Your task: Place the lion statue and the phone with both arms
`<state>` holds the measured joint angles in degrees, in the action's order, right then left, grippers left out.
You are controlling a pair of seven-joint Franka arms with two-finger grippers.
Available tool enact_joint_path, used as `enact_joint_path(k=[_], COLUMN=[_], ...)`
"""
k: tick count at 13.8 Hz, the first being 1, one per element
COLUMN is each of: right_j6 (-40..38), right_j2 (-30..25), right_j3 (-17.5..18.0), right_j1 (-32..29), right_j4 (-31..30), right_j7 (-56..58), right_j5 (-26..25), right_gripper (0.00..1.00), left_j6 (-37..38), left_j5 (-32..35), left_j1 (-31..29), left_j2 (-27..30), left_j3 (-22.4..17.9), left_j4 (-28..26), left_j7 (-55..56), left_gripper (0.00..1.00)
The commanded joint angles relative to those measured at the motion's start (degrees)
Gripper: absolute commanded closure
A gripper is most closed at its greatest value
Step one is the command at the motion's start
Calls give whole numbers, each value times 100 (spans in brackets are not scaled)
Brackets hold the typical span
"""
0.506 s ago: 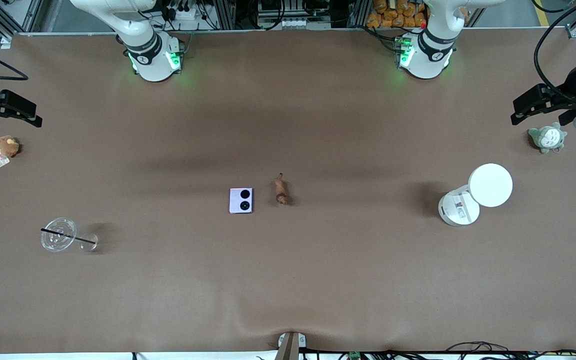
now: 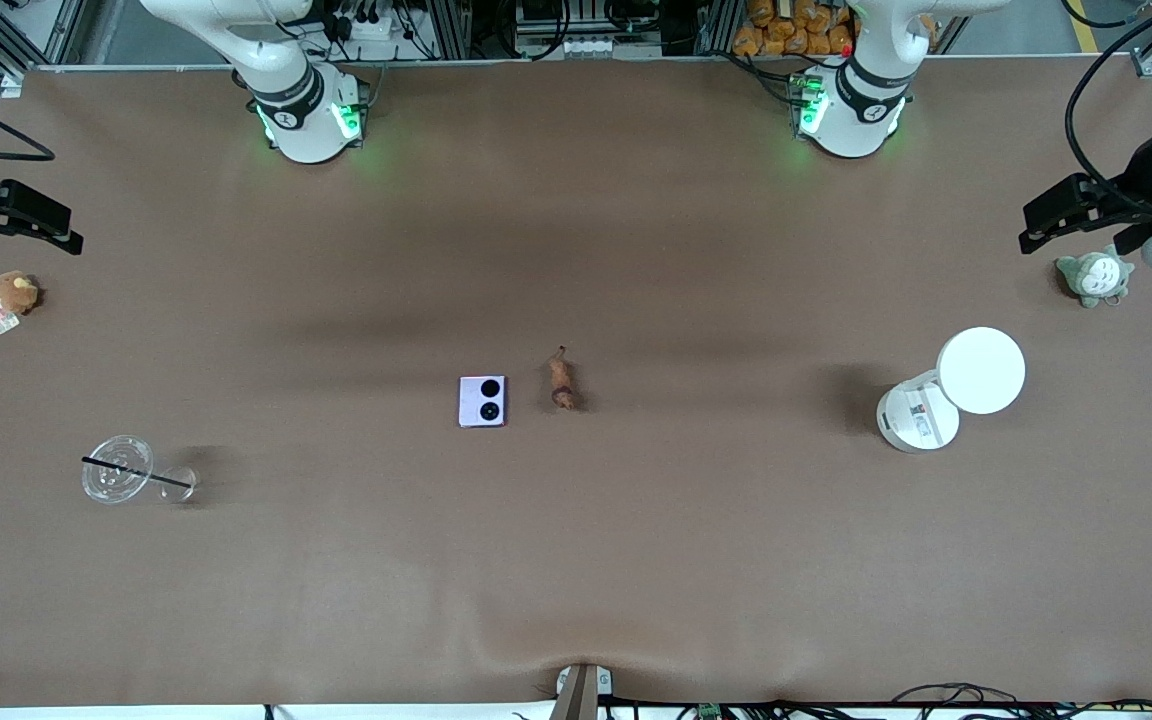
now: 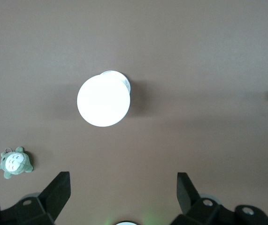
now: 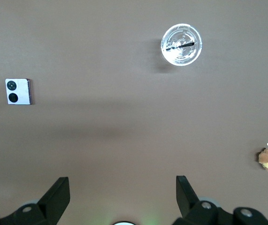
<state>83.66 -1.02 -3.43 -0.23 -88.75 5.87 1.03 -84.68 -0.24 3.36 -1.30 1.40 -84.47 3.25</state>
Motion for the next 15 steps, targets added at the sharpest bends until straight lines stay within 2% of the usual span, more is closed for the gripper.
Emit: enact_joint_path(k=[1, 6, 9, 12, 15], right_j6=[19, 27, 27, 28, 28], right_j2=[-100, -91, -91, -91, -91], right_j3=[35, 27, 35, 26, 35], right_j1=[-30, -30, -30, -30, -30], right_j4=[-63, -54, -54, -54, -54], right_j7=[-86, -86, -95, -86, -86], right_j5=[-59, -59, -59, -59, -59], right_gripper=[0, 0, 0, 0, 0], left_j6=[4, 4, -92, -478, -970], left_j5=[-55, -90, -20, -55, -20], left_j1=[33, 235, 603, 849, 1262], left_j2=[-159, -643, -907, -1100, -1389], left_j3=[1, 18, 1, 10, 1], left_j4=[36, 45, 63, 63, 71], left_j7=[-44, 52, 88, 262, 1009], left_gripper=[0, 0, 0, 0, 0])
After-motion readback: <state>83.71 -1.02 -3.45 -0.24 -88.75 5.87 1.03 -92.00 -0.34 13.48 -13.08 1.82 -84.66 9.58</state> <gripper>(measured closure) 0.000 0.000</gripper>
